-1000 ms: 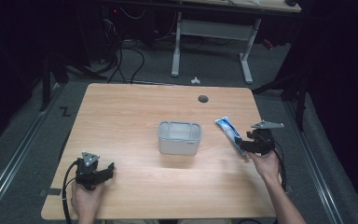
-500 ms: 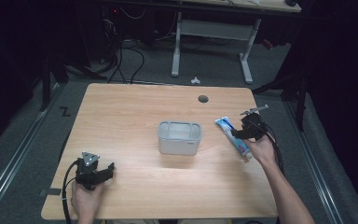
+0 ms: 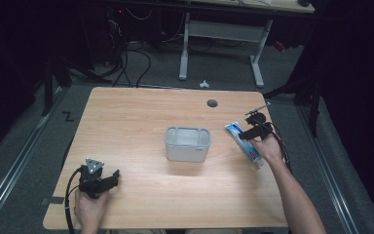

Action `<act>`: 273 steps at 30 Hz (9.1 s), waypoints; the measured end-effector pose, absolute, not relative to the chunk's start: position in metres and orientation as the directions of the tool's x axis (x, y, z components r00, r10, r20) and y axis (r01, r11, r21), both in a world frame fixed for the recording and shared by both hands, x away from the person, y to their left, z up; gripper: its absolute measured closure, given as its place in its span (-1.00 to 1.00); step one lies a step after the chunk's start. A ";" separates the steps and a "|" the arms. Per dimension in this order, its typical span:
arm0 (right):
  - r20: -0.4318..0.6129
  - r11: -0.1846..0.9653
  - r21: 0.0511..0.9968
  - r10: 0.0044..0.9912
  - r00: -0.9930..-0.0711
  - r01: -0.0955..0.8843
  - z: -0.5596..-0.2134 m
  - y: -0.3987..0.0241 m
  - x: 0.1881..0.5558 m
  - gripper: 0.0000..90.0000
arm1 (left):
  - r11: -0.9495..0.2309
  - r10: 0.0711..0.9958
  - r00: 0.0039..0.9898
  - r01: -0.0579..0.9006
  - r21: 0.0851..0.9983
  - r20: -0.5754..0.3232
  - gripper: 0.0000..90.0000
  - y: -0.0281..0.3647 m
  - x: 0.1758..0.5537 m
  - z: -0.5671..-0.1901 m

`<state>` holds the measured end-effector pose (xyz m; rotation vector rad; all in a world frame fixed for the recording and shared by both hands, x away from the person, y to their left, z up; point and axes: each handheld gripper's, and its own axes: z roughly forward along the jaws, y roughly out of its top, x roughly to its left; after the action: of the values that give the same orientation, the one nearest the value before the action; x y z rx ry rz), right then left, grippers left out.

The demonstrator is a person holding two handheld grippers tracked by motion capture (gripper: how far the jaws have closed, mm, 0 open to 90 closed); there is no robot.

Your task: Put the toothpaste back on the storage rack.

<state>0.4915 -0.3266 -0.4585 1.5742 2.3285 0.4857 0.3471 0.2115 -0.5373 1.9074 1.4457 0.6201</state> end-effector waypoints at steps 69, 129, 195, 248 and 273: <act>0.115 0.383 0.554 0.845 -0.523 0.740 -0.421 -0.298 0.456 0.65 | -0.178 0.959 0.283 0.647 0.741 -0.016 -0.43 0.211 0.347 -0.537; 0.150 0.297 0.832 0.693 -0.705 0.468 -0.363 -0.228 0.423 0.65 | -0.178 0.958 0.286 0.646 0.742 -0.019 -0.42 0.211 0.348 -0.537; 0.142 0.266 0.858 0.700 -0.700 0.440 -0.367 -0.152 0.472 0.64 | -0.185 0.956 0.293 0.646 0.741 -0.017 -0.42 0.211 0.347 -0.537; 0.097 0.371 0.796 0.701 -0.706 0.479 -0.399 -0.150 0.469 0.62 | -0.186 0.956 0.294 0.646 0.741 -0.016 -0.42 0.211 0.348 -0.537; 0.088 0.395 0.777 0.702 -0.706 0.490 -0.410 -0.156 0.464 0.61 | -0.187 0.955 0.295 0.644 0.742 -0.015 -0.42 0.211 0.348 -0.537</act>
<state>0.4642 -0.1563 -0.4095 1.0505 2.4004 1.2068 0.3478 0.2110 -0.5375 1.9178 1.4255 0.6153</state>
